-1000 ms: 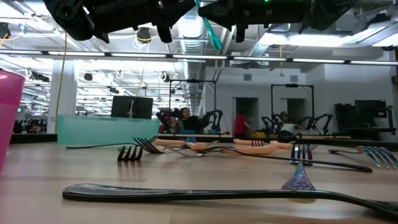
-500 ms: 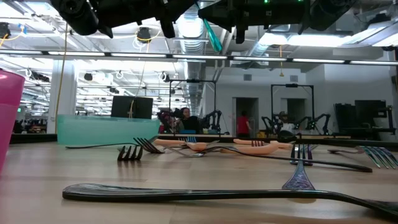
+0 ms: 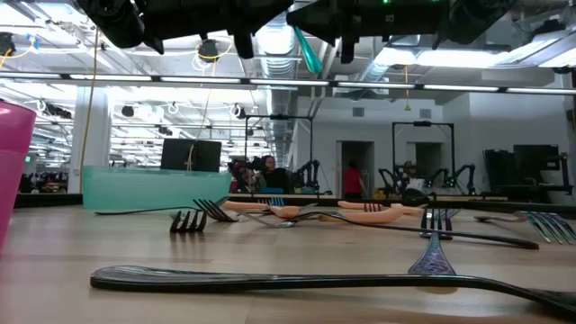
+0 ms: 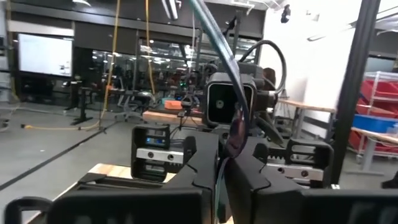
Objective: Sort silverware by color (type)
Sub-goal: Put the blue fork into the blue bin
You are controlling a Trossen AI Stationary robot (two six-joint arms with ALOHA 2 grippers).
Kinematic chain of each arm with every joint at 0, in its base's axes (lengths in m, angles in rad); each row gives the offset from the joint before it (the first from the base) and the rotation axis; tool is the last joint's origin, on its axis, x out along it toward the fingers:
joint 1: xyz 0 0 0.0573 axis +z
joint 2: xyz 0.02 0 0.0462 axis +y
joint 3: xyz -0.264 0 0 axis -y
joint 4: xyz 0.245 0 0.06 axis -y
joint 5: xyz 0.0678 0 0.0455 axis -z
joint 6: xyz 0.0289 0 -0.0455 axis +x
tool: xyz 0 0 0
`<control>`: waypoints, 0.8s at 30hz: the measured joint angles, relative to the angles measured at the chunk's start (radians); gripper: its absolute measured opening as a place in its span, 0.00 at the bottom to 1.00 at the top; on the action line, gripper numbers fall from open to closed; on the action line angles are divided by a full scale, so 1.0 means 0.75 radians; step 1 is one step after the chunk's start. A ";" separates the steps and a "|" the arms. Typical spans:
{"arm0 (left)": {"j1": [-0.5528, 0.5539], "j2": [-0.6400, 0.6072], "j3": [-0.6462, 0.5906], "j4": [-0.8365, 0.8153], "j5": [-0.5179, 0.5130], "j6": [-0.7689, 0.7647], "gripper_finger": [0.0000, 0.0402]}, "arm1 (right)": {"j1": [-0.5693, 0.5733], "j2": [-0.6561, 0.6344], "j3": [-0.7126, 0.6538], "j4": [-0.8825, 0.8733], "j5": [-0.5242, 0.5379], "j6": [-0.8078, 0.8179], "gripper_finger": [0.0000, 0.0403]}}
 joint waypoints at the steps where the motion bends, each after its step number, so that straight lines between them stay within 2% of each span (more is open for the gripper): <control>1: -0.001 0.000 0.000 -0.004 -0.015 0.001 0.01 | 0.000 0.000 0.000 -0.002 0.001 0.000 0.06; 4: -0.002 0.000 0.000 -0.021 -0.055 0.000 0.00 | -0.001 0.000 0.000 -0.014 0.002 0.000 0.09; 9: -0.002 0.000 0.000 -0.033 -0.068 -0.002 0.00 | -0.001 0.000 0.000 -0.045 0.005 0.010 0.20; 19: 0.017 0.000 0.000 -0.095 -0.143 0.044 0.00 | -0.012 0.000 0.000 -0.093 0.007 -0.017 0.56; 24: 0.066 0.000 0.000 -0.143 -0.149 0.044 0.00 | -0.041 0.000 0.000 -0.126 0.010 -0.020 0.61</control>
